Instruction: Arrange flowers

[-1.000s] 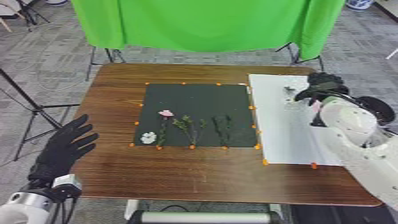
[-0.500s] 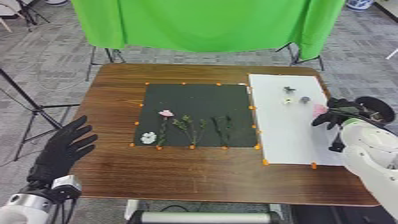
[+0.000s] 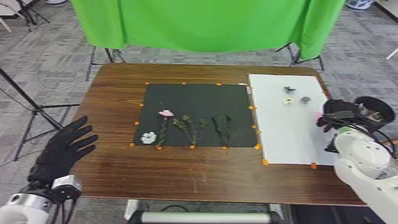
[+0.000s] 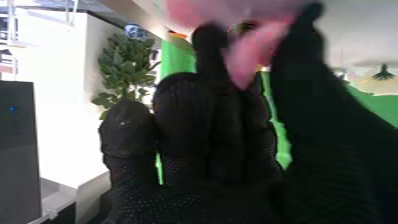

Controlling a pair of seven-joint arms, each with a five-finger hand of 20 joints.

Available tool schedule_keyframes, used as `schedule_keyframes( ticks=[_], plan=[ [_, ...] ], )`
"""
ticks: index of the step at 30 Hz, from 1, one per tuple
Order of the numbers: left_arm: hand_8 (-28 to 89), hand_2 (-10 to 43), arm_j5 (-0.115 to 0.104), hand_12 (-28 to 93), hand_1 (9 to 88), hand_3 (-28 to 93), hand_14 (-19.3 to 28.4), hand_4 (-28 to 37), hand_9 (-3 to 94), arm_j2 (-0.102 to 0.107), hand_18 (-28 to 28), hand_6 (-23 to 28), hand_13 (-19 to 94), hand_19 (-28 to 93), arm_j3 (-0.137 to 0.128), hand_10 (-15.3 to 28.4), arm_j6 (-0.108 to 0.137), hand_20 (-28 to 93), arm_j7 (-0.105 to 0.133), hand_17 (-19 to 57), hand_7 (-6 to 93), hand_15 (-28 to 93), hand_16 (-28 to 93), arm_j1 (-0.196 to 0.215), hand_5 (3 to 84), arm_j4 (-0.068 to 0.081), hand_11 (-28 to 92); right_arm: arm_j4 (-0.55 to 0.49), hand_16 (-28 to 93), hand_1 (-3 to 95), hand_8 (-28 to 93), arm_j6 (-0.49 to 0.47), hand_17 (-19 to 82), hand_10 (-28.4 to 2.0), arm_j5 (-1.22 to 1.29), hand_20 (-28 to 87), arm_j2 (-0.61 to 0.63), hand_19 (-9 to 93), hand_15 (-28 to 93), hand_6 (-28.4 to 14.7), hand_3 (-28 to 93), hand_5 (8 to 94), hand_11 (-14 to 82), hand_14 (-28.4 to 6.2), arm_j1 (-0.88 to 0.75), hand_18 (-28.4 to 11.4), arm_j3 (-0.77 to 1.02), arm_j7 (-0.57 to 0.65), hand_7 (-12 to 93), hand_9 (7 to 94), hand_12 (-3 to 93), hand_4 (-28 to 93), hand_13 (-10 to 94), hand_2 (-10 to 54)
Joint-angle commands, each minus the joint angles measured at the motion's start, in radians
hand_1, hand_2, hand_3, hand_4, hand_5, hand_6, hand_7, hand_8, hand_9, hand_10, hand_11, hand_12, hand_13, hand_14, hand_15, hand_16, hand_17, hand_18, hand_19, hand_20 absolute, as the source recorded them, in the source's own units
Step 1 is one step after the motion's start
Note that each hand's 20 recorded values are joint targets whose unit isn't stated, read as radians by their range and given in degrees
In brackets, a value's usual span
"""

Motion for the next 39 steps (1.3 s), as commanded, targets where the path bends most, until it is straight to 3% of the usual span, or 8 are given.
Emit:
schedule_keyframes(
  ticks=[1,4,17,26,39],
  plan=[
    [-11,-1.7,-0.002,16,24.9,69,16.4,-24.3,21.1,0.002,22.9,2.4,19,42,-0.005,12.2,-0.011,7,-0.011,-9.3,20.8,30,-1,0.008,25.5,0.001,21,0.003,27,50.1,1,0.026,41,-4.0,-0.021,52,0.003,93,72,3.4,81,67.8,18.4,-3.2,-0.001,-18.8,-0.002,-0.027,49,87.9,46.7,-28,76,-9.4],
    [-11,-1.7,-0.007,16,24.9,70,16.4,-24.3,21.1,0.009,22.8,2.4,19,42,-0.002,12.1,-0.004,7,0.002,-9.3,20.8,30,-1,0.013,25.6,0.0,21,-0.014,27,49.6,2,0.046,42,-3.7,-0.04,53,-0.005,93,72,3.1,82,69.0,18.1,-3.1,0.002,-19.0,0.005,-0.047,49,88.6,46.9,-28,77,-9.5],
    [-11,-1.4,-0.009,16,24.8,70,16.4,-24.3,21.1,0.003,22.8,2.4,19,42,0.003,12.1,0.009,7,0.003,-9.3,20.8,30,-1,0.013,25.6,-0.006,21,-0.108,28,48.9,3,0.093,42,-4.0,-0.091,54,-0.12,93,72,2.8,84,70.1,17.7,-3.3,0.195,-19.2,-0.132,-0.173,48,89.4,47.7,-28,77,-9.5],
    [-11,-1.4,-0.002,16,24.8,70,16.4,-24.4,21.1,-0.013,22.8,2.4,19,42,0.01,12.1,0.006,7,-0.008,-9.3,20.8,30,-1,0.001,25.6,-0.004,21,-0.06,29,48.8,3,0.12,42,-4.1,-0.116,54,-0.304,93,72,2.8,84,70.0,17.3,-3.3,0.394,-19.1,-0.338,-0.301,47,89.4,47.7,-28,77,-9.5],
    [-11,-1.4,0.003,15,24.7,70,16.4,-24.5,21.1,-0.007,22.8,2.4,19,42,0.036,12.1,-0.005,7,-0.018,-9.3,20.9,30,-1,-0.039,25.5,0.011,21,0.056,29,48.6,3,0.094,42,-4.0,-0.192,54,-0.516,93,72,2.8,84,69.8,17.0,-3.3,0.49,-18.9,-0.524,-0.356,48,89.4,47.6,-28,77,-9.5]
  ],
)
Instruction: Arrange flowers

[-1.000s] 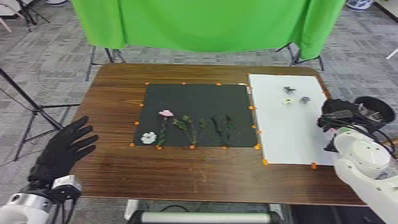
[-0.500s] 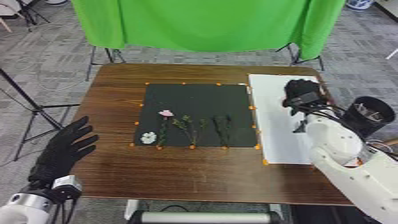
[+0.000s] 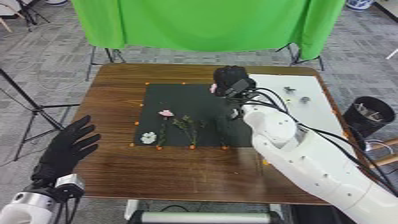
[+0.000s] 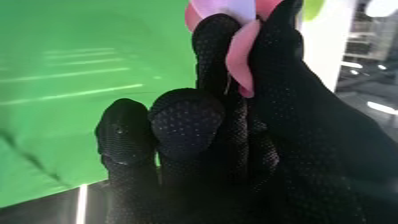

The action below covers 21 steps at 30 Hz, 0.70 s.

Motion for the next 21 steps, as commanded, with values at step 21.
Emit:
schedule_keyframes(
  ticks=[21],
  plan=[
    [-11,-1.3,0.025,16,24.6,70,16.4,-24.4,21.1,-0.001,22.8,2.4,19,42,0.029,12.2,-0.044,7,-0.055,-9.3,20.8,30,-1,-0.066,25.6,0.03,21,0.072,29,47.5,3,-0.029,42,-4.4,-0.073,54,-0.163,93,72,3.1,84,69.2,16.3,-3.3,0.025,-18.9,-0.155,-0.01,48,89.0,46.8,-28,77,-9.5]
  ],
)
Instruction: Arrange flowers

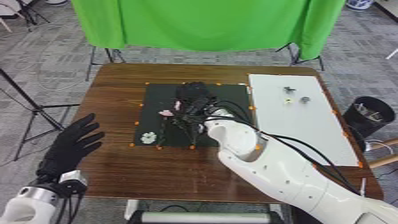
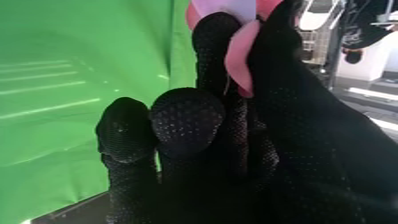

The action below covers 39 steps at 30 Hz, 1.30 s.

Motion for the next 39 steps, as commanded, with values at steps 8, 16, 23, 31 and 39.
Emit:
schedule_keyframes(
  ticks=[8,16,23,31,39],
  plan=[
    [-11,-1.3,0.015,16,24.6,70,16.4,-24.6,21.1,-0.004,22.9,2.4,19,42,0.004,12.1,-0.027,7,-0.03,-9.4,20.8,30,-1,-0.014,25.5,0.009,21,-0.027,29,43.7,2,-0.12,40,-4.4,-0.027,54,-0.011,93,72,2.9,81,66.1,15.7,-3.4,-0.032,-18.8,0.018,0.015,47,86.6,45.4,-28,75,-9.5],
    [-11,-1.2,0.012,15,24.7,70,16.3,-24.5,21.1,0.001,22.9,2.4,19,42,0.002,12.1,-0.024,7,-0.023,-9.4,20.7,30,-1,-0.008,25.6,0.007,21,-0.033,29,36.1,3,-0.131,39,-6.8,-0.024,53,-0.016,93,73,2.1,79,64.4,31.1,-4.0,-0.041,-19.2,0.039,0.008,45,79.5,30.5,-28,73,-9.5],
    [-11,-1.3,0.013,16,24.7,70,16.4,-24.6,21.1,0.001,22.8,2.4,19,42,0.001,12.1,-0.022,7,-0.022,-9.3,20.8,30,-1,-0.006,25.6,0.005,21,-0.052,29,26.9,-16,-0.145,38,-7.9,-0.033,54,-0.025,93,74,2.3,83,63.9,35.0,-4.5,-0.054,-19.4,0.075,-0.007,42,76.2,25.5,-28,72,-9.5],
    [-11,-1.2,0.006,16,24.7,70,16.4,-24.6,21.1,0.001,22.8,2.4,19,42,-0.004,12.1,-0.009,7,-0.007,-9.3,20.7,30,-1,0.014,25.5,-0.001,21,-0.092,29,23.5,-17,-0.199,36,-8.4,-0.028,53,-0.025,93,76,1.2,80,60.9,35.6,-5.3,-0.078,-19.6,0.14,-0.025,41,73.6,25.7,-28,69,-9.5],
    [-11,-1.2,0.003,15,24.7,70,16.3,-24.5,21.1,-0.006,22.8,2.5,19,42,-0.015,12.1,-0.001,7,0.004,-9.4,20.8,30,-1,0.032,25.6,-0.007,21,-0.163,28,24.7,-17,-0.229,35,-9.2,-0.024,52,0.032,93,77,0.1,84,53.9,39.0,-5.5,-0.115,-19.5,0.23,-0.009,43,64.0,26.9,-28,66,-9.5]
  ],
)
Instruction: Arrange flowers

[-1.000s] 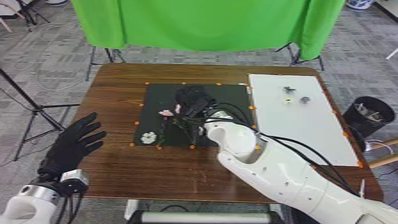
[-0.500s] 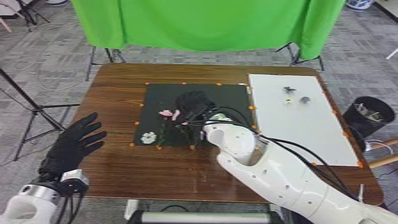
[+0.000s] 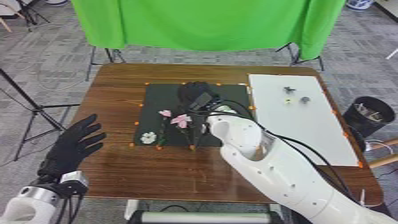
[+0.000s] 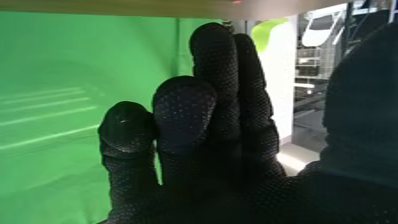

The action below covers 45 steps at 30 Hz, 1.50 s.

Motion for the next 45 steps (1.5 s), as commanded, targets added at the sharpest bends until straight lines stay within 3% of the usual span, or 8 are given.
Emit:
schedule_keyframes(
  ticks=[1,6,10,15,21,31,38,45],
  plan=[
    [-11,-1.2,-0.008,16,24.7,70,16.3,-24.5,21.1,-0.007,22.8,2.5,19,42,-0.014,12.1,0.018,7,0.019,-9.4,20.8,30,-1,0.037,25.6,-0.014,21,-0.063,28,24.9,-17,-0.006,34,-9.3,0.002,52,0.074,93,77,-0.1,84,53.1,39.3,-5.5,-0.014,-19.5,0.065,0.033,43,62.7,26.8,-28,66,-9.5],
    [-11,-1.2,-0.013,15,24.7,70,16.4,-24.6,21.1,-0.009,22.8,2.5,19,42,-0.019,12.0,0.026,7,0.031,-9.3,20.8,30,-1,0.05,25.6,-0.018,21,-0.056,27,26.0,-17,-0.004,34,-11.2,0.027,51,0.166,93,78,-2.1,84,47.9,38.4,-6.3,-0.013,-19.3,0.107,0.106,42,56.0,25.1,-28,63,-9.5],
    [-11,-1.1,-0.016,15,24.8,70,16.4,-24.6,21.1,-0.009,22.8,2.5,19,42,-0.025,12.0,0.035,7,0.041,-9.3,20.7,30,-1,0.064,25.6,-0.024,21,-0.038,25,25.7,-16,-0.083,31,-12.8,0.033,50,0.243,92,78,-4.3,86,41.0,34.7,-7.8,-0.01,-19.6,0.135,0.198,39,47.0,23.3,-28,58,-9.5],
    [-11,-1.2,-0.019,15,24.8,70,16.4,-24.5,21.1,-0.01,22.9,2.5,19,42,-0.028,12.1,0.04,7,0.045,-9.3,20.8,30,-1,0.071,25.6,-0.026,21,0.018,19,24.2,-12,-0.11,24,-16.2,0.104,49,0.332,85,74,-8.6,87,28.0,25.9,-10.7,0.004,-20.6,0.148,0.272,32,31.3,22.7,-28,44,-9.5],
    [-11,-1.1,-0.022,15,24.7,70,16.4,-24.5,21.0,-0.005,22.8,2.4,19,42,-0.027,12.1,0.044,7,0.051,-9.3,21.0,30,-1,0.077,25.5,-0.027,21,0.072,15,23.2,-8,-0.102,21,-18.2,0.182,49,0.402,82,73,-11.1,87,21.8,17.1,-12.3,0.005,-20.9,0.163,0.325,24,24.1,23.2,-28,38,-9.5],
    [-11,-1.2,-0.03,15,24.8,70,16.3,-24.5,21.1,0.004,22.8,2.4,19,42,-0.027,12.1,0.046,7,0.053,-9.3,20.8,30,-1,0.087,25.5,-0.029,21,0.14,17,26.1,-11,0.03,25,-16.5,0.205,49,0.437,84,71,-7.6,89,28.3,18.5,-9.2,0.007,-21.3,0.12,0.34,28,38.3,19.7,-28,49,-9.5],
    [-11,-1.2,-0.034,15,24.8,70,16.4,-24.5,21.0,0.01,22.8,2.4,19,42,-0.028,12.3,0.05,7,0.062,-9.4,20.6,30,-1,0.093,25.5,-0.031,21,0.148,21,29.9,-16,-0.023,28,-11.8,0.196,49,0.422,86,69,-3.0,88,41.9,26.0,-6.3,0.005,-20.7,0.134,0.311,37,53.7,19.2,-28,60,-9.5],
    [-11,-1.2,-0.033,16,24.7,70,16.3,-24.5,21.1,0.007,22.9,2.4,19,42,-0.025,12.1,0.049,7,0.057,-9.4,20.7,30,-1,0.086,25.5,-0.029,21,0.183,22,30.7,-16,-0.035,28,-11.8,0.209,49,0.414,86,69,-2.6,88,41.9,26.1,-6.0,0.033,-20.5,0.102,0.287,38,53.4,19.6,-28,60,-9.5]
  ],
)
